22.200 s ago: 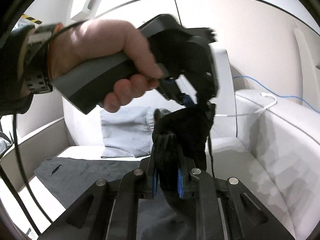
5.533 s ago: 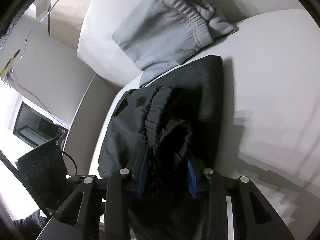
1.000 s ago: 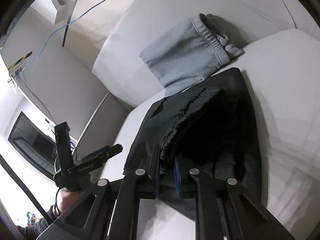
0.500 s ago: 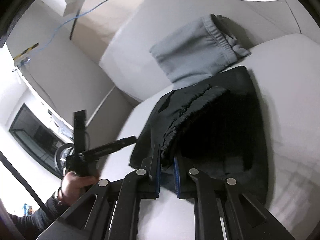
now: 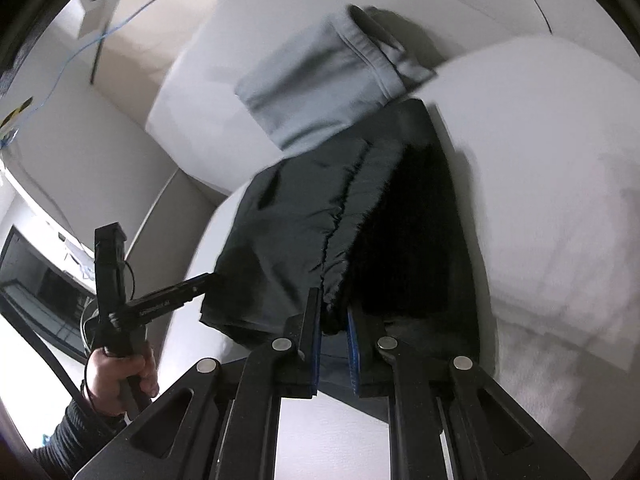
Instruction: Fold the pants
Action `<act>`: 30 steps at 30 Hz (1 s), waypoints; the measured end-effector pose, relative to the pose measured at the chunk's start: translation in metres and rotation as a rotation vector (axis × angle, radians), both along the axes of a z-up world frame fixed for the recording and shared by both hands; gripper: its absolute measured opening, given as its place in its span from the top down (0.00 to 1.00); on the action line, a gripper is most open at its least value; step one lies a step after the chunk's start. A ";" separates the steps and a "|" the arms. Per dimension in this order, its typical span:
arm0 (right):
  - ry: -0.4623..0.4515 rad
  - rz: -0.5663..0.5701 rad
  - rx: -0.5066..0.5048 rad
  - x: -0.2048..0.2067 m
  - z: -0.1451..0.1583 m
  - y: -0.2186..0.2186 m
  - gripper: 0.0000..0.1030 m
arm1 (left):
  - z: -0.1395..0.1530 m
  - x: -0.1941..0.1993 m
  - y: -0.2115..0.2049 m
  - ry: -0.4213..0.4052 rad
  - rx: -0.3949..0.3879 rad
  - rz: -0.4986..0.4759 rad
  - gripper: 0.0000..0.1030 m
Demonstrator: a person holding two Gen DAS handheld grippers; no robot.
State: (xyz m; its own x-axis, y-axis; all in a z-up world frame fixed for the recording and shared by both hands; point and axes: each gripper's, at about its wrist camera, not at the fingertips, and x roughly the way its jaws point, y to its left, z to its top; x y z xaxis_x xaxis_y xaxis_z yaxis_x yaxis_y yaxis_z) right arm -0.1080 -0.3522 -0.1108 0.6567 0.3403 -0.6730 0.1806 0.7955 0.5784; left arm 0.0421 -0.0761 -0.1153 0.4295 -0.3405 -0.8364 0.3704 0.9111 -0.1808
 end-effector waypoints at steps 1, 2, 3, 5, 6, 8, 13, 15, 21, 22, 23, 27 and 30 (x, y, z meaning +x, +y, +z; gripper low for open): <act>0.027 0.000 -0.010 0.000 -0.005 0.000 0.89 | 0.001 0.000 0.002 0.003 -0.010 -0.002 0.89; 0.053 -0.001 0.005 0.000 -0.013 -0.001 0.89 | 0.003 0.001 0.004 0.006 -0.024 -0.005 0.90; 0.067 -0.002 0.023 0.000 -0.018 -0.003 0.89 | 0.006 0.001 0.005 0.009 -0.042 -0.009 0.91; 0.076 -0.011 0.052 0.002 -0.025 -0.006 0.89 | 0.016 -0.004 0.002 -0.003 -0.068 -0.032 0.91; 0.075 -0.006 0.045 0.003 -0.024 -0.005 0.89 | 0.020 -0.007 -0.002 -0.008 -0.071 -0.059 0.91; 0.072 0.009 0.017 0.004 -0.020 -0.002 0.89 | 0.018 -0.011 -0.010 0.020 -0.072 -0.107 0.91; 0.072 0.011 0.022 0.004 -0.017 -0.002 0.89 | -0.016 -0.003 -0.012 0.154 -0.036 -0.103 0.95; 0.079 0.015 0.028 0.002 -0.016 -0.002 0.89 | -0.021 -0.001 -0.007 0.181 -0.048 -0.084 0.97; 0.093 0.016 0.032 0.002 -0.024 -0.006 0.89 | -0.030 -0.003 -0.012 0.178 -0.024 -0.090 0.97; 0.102 0.015 0.036 0.003 -0.029 -0.007 0.89 | -0.032 -0.003 -0.012 0.173 -0.019 -0.091 0.97; 0.101 0.012 0.047 0.003 -0.032 -0.009 0.90 | -0.032 -0.003 -0.013 0.170 -0.012 -0.093 0.97; 0.139 0.022 0.094 0.004 -0.028 -0.012 0.86 | -0.025 -0.003 -0.013 0.172 -0.010 -0.100 0.97; 0.164 0.015 0.081 0.000 -0.005 -0.018 0.85 | -0.004 0.002 -0.004 0.131 -0.062 -0.084 0.97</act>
State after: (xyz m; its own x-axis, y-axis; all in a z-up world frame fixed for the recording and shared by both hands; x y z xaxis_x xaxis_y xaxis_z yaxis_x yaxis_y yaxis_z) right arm -0.1080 -0.3706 -0.1160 0.5350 0.4063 -0.7408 0.2667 0.7508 0.6044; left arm 0.0437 -0.0800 -0.1198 0.2861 -0.4239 -0.8594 0.4147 0.8633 -0.2878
